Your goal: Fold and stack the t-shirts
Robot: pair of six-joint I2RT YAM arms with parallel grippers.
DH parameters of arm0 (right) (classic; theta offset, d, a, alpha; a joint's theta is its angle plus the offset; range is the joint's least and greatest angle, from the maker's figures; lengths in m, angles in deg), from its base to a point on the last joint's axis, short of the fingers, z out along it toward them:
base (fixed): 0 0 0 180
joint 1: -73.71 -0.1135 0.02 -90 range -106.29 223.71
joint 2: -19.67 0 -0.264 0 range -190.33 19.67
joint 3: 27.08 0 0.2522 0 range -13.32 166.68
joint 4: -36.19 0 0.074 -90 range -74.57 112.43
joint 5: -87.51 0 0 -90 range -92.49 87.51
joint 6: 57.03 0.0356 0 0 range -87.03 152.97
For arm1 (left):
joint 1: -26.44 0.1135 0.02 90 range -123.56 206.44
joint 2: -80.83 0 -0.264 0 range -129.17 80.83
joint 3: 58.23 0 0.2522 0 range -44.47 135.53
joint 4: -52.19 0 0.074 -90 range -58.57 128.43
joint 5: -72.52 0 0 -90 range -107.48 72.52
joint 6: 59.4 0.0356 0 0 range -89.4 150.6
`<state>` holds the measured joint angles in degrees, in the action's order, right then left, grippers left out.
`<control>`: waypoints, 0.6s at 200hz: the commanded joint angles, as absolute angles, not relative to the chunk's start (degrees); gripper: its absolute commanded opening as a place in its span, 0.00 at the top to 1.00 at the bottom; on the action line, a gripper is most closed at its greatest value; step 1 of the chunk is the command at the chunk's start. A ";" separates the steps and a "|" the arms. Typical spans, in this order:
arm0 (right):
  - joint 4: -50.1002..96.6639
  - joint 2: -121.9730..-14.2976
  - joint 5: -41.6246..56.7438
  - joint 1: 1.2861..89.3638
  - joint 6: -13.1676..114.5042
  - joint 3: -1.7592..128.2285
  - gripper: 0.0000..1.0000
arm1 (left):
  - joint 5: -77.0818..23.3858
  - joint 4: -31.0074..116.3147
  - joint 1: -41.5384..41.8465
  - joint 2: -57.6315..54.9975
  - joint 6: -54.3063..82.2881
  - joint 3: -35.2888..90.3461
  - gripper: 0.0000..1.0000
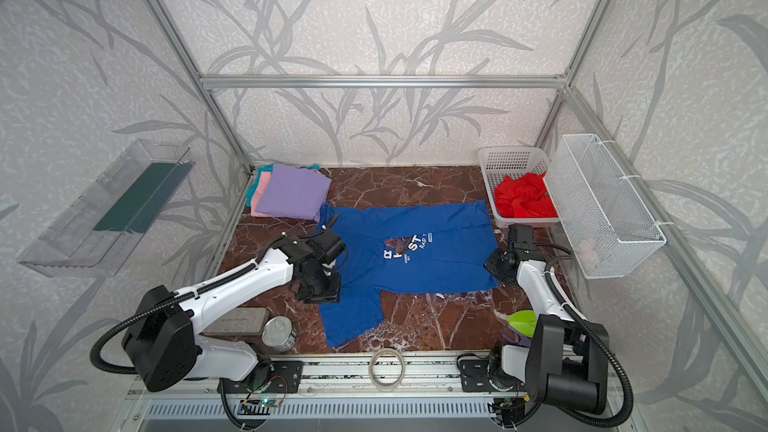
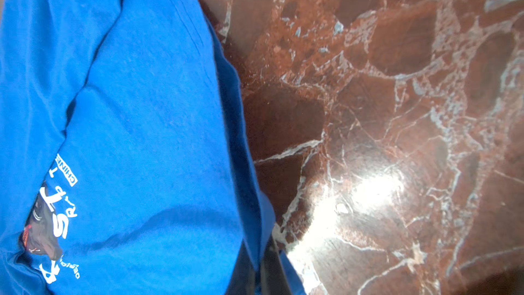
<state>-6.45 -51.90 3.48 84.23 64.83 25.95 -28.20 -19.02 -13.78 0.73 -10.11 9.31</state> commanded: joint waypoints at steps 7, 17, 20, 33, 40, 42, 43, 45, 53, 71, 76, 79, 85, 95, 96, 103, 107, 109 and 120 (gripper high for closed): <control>-8.69 -50.84 2.39 84.69 63.66 26.59 1.00 | -25.96 -21.84 -16.53 2.26 -13.23 4.78 0.47; -8.74 -50.99 2.84 84.67 63.48 26.58 1.00 | -26.78 -20.96 -16.88 3.00 -13.73 2.57 0.46; -8.77 -51.00 3.00 84.69 63.47 26.58 1.00 | -27.11 -20.53 -17.02 3.21 -13.97 1.95 0.46; -8.79 -51.17 3.38 84.65 63.39 26.49 1.00 | -28.69 -17.36 -17.57 3.25 -15.37 -1.04 0.45; -8.89 -51.26 3.40 84.67 63.23 26.41 1.00 | -29.75 -15.36 -17.71 2.75 -15.98 -2.31 0.47; -8.91 -51.26 3.40 84.69 63.14 26.41 1.00 | -29.91 -14.87 -17.75 2.53 -16.09 -2.58 0.48; -8.88 -51.26 3.35 84.69 63.13 26.41 1.00 | -30.02 -14.63 -17.76 2.39 -16.17 -2.69 0.48; -8.91 -51.26 3.32 84.65 63.05 26.47 1.00 | -30.17 -14.23 -17.79 2.13 -16.27 -2.89 0.49; -9.25 -51.09 3.14 84.71 62.81 26.47 1.00 | -30.46 -12.93 -17.98 1.06 -16.51 -3.26 0.50; -9.70 -50.66 2.96 84.87 62.41 26.55 1.00 | -30.67 -10.96 -18.68 -0.62 -16.42 -2.91 0.54; -9.82 -50.50 2.87 84.94 62.35 26.58 1.00 | -30.74 -10.37 -18.88 -0.90 -16.50 -2.84 0.55; -9.81 -50.47 2.93 84.96 62.33 26.58 1.00 | -30.75 -9.94 -18.93 -1.02 -16.55 -2.83 0.56; -9.95 -50.30 2.78 84.99 62.32 26.65 1.00 | -31.04 -9.19 -19.07 -1.38 -16.60 -2.90 0.56; -10.01 -50.03 2.80 85.04 62.32 26.84 1.00 | -31.48 -8.24 -19.26 -2.36 -16.77 -3.02 0.57; -10.01 -50.03 2.79 85.00 62.32 26.85 1.00 | -31.51 -8.15 -19.26 -2.43 -16.77 -3.00 0.57; -10.01 -49.90 2.77 85.05 62.32 26.88 1.00 | -31.83 -7.66 -19.52 -3.08 -16.82 -3.14 0.59; -10.08 -49.85 2.70 85.07 62.32 26.95 1.00 | -31.96 -7.42 -19.59 -3.40 -16.86 -3.12 0.60; -10.15 -49.85 2.70 85.10 62.32 26.94 1.00 | -32.06 -7.31 -19.63 -3.62 -16.86 -3.18 0.60; -10.30 -49.77 2.52 85.11 62.24 27.26 1.00 | -32.56 -6.38 -19.94 -4.53 -17.04 -3.57 0.65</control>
